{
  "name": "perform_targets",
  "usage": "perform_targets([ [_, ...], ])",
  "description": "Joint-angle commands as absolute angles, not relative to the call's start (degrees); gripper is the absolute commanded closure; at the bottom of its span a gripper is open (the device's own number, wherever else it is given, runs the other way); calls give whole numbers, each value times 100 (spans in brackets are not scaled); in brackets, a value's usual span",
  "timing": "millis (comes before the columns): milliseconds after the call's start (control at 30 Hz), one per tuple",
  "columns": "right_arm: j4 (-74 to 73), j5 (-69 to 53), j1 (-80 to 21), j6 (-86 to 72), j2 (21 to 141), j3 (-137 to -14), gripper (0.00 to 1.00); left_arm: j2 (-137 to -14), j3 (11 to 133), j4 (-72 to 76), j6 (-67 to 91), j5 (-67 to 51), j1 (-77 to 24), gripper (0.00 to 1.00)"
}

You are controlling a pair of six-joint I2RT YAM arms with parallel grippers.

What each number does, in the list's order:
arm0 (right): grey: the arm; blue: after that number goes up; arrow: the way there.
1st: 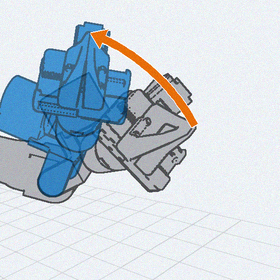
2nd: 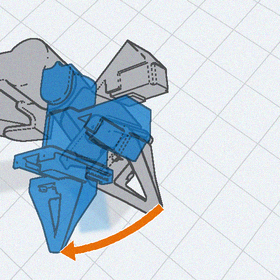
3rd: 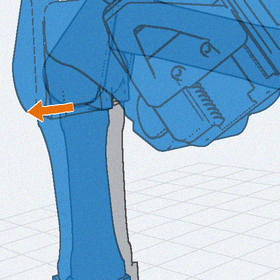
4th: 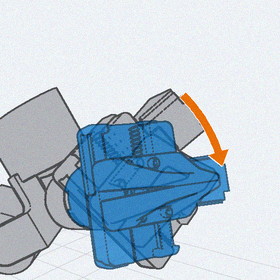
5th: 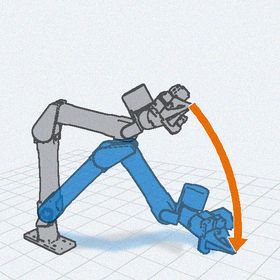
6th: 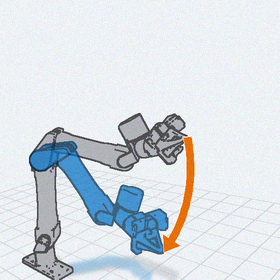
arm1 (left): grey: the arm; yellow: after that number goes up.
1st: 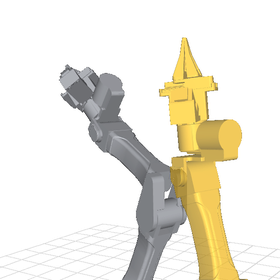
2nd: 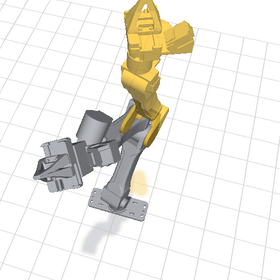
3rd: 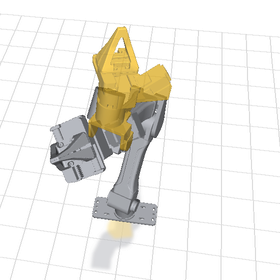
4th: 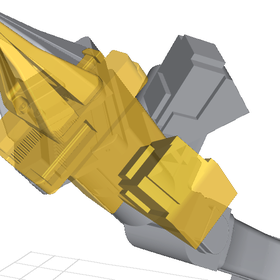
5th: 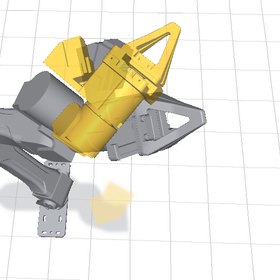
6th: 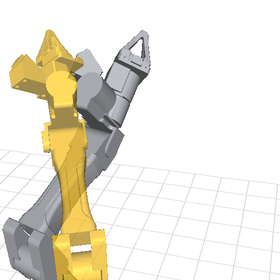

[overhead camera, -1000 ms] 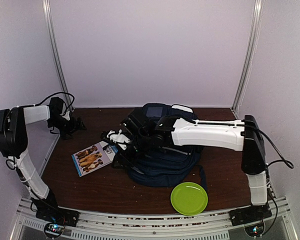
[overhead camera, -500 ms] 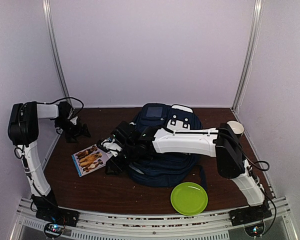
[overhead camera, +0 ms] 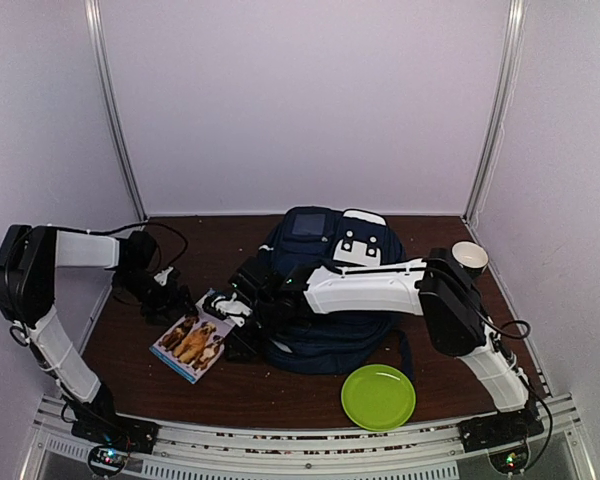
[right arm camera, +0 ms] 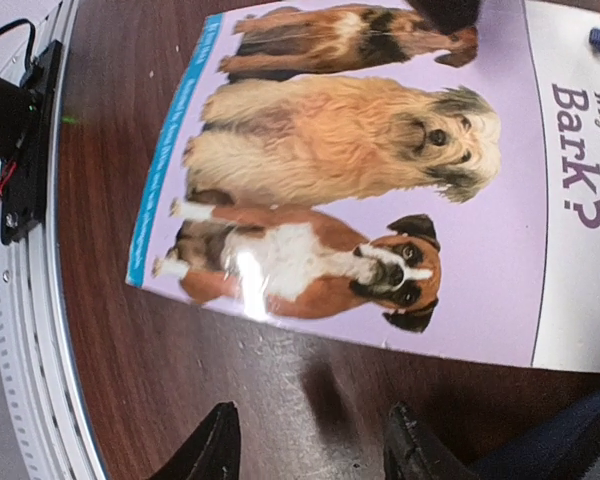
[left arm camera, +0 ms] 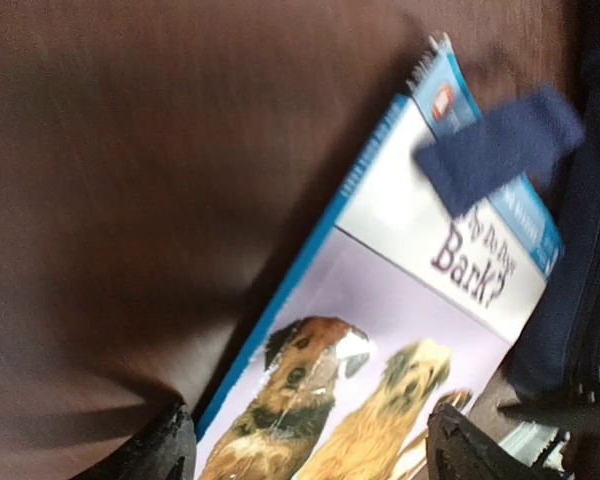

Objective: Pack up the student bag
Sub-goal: Move the book to the center of the board.

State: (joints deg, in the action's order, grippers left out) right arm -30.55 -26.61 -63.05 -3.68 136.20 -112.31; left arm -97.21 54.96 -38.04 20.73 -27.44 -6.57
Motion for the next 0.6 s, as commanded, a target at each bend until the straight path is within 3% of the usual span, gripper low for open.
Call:
perform_targets([
  [0, -3253, -2751, -6160, -164, 13178, -10721, 50, -8908, 4689, -3800, 2797, -3045, -1230, 20],
  [333, -3472, -2837, -6132, 41, 12798, -9883, 50, -6977, 2926, -3097, 4052, -2816, -1470, 35],
  [567, -3554, -3149, -6149, -78, 13154, -10366, 52, -7150, 2655, -2657, 4235, -2727, -1467, 35],
])
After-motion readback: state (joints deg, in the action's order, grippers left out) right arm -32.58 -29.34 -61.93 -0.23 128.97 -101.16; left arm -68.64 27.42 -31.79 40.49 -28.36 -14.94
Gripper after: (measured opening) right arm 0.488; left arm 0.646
